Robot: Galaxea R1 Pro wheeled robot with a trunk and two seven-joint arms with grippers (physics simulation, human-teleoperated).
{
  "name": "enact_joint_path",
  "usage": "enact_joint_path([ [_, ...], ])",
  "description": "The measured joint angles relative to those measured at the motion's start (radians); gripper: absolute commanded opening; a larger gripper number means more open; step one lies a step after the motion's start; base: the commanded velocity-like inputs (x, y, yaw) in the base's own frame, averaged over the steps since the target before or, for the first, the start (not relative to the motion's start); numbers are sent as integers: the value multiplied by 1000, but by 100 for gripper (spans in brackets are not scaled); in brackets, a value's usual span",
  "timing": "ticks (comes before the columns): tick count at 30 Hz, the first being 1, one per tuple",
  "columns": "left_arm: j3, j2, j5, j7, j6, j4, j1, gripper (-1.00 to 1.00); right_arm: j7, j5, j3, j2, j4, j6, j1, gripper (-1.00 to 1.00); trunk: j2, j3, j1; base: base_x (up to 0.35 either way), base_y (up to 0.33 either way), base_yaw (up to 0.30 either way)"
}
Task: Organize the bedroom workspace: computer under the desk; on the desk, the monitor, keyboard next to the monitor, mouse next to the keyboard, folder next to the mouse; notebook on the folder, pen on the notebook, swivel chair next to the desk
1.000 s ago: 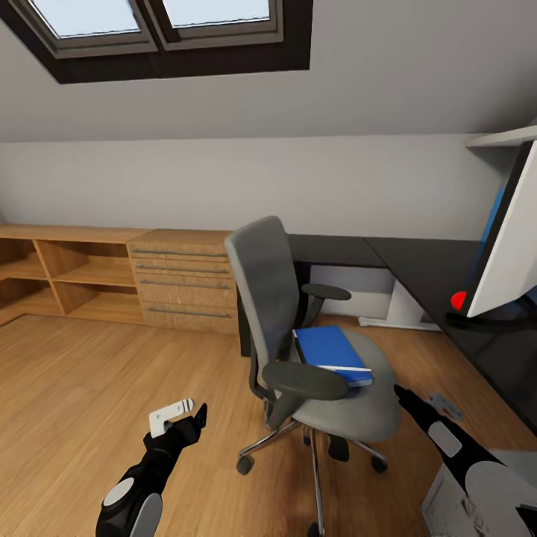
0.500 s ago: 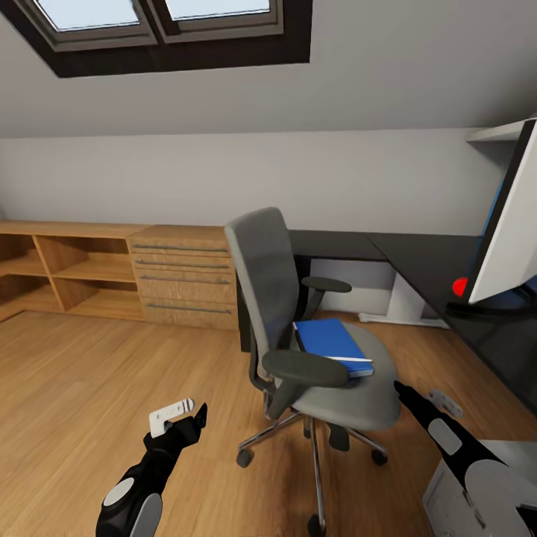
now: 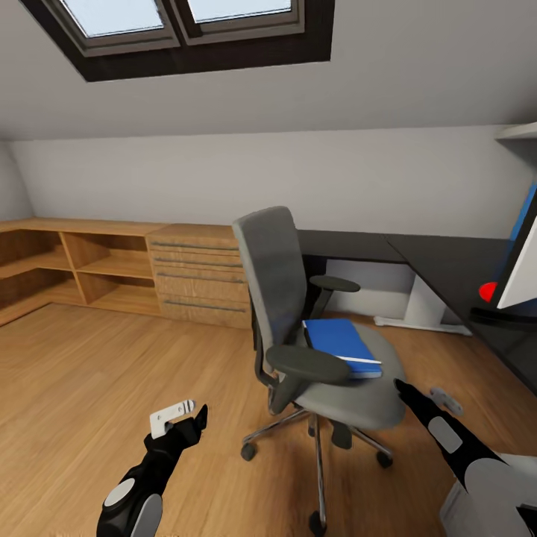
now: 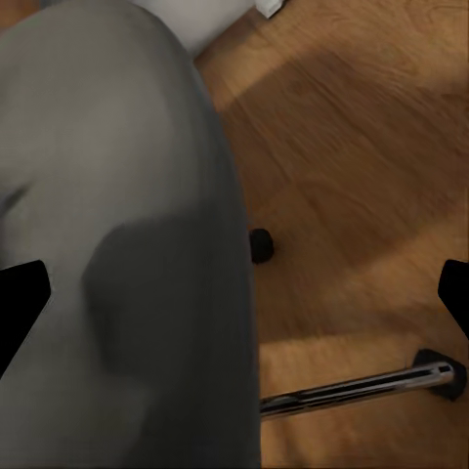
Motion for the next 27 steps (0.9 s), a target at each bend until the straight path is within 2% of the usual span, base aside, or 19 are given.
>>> enact_joint_path([
  [8,0,0,-2,0,0,2,0,100,-1,0,1,0,-9,0,0,100,0,0,0,6,0,274],
  [13,0,0,-4,-1,-1,2,0,100,0,-1,4,-1,-18,0,0,100,0,0,0,205,0,219],
  [20,-1,1,-6,-1,-1,3,0,100,4,-6,11,-3,-21,0,1,100,0,0,0,155,-43,27],
  [27,0,1,-6,-1,-1,5,0,100,4,-29,12,-4,-13,-1,1,100,0,0,0,110,-83,1],
])
